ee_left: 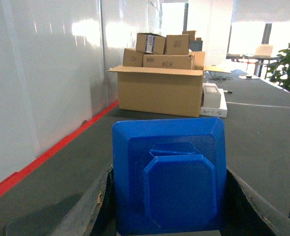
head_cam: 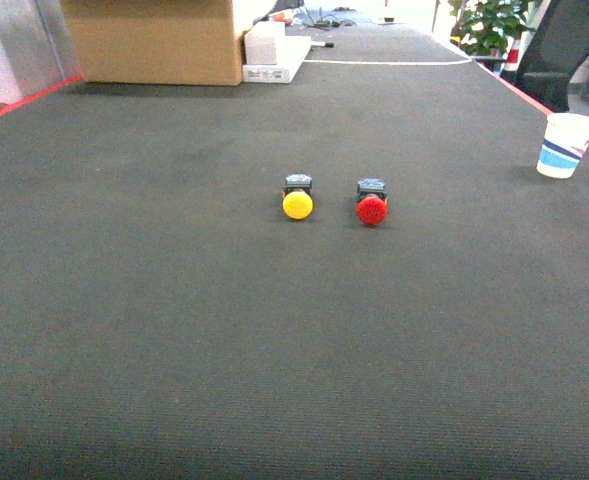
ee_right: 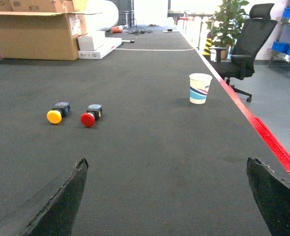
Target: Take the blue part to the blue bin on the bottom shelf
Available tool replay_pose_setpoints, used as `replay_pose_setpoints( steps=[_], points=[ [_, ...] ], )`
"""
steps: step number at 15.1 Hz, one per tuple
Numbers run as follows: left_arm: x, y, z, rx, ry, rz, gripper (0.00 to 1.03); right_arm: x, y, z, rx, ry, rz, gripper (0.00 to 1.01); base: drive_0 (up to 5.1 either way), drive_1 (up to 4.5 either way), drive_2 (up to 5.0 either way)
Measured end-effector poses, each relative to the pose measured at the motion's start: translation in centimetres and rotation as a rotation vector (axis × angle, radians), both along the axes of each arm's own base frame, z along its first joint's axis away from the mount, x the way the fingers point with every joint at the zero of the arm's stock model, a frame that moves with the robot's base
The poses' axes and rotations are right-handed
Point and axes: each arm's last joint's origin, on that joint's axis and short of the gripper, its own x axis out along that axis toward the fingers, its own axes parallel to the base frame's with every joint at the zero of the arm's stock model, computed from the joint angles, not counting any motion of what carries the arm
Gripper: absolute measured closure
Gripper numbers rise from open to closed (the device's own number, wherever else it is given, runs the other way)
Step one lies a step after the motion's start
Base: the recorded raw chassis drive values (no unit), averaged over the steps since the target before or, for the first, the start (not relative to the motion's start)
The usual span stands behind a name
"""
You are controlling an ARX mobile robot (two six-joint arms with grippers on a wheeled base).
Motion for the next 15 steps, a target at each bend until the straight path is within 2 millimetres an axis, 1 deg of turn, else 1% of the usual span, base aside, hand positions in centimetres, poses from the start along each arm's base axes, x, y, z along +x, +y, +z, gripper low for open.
replay_pose_setpoints(
  steps=[15],
  points=[
    [0.01,-0.01,-0.05,0.0,0.005,-0.001,0.58,0.0,0.0,0.0,0.0,0.0,0.0,0.03,0.0,0.0,0.0]
  ],
)
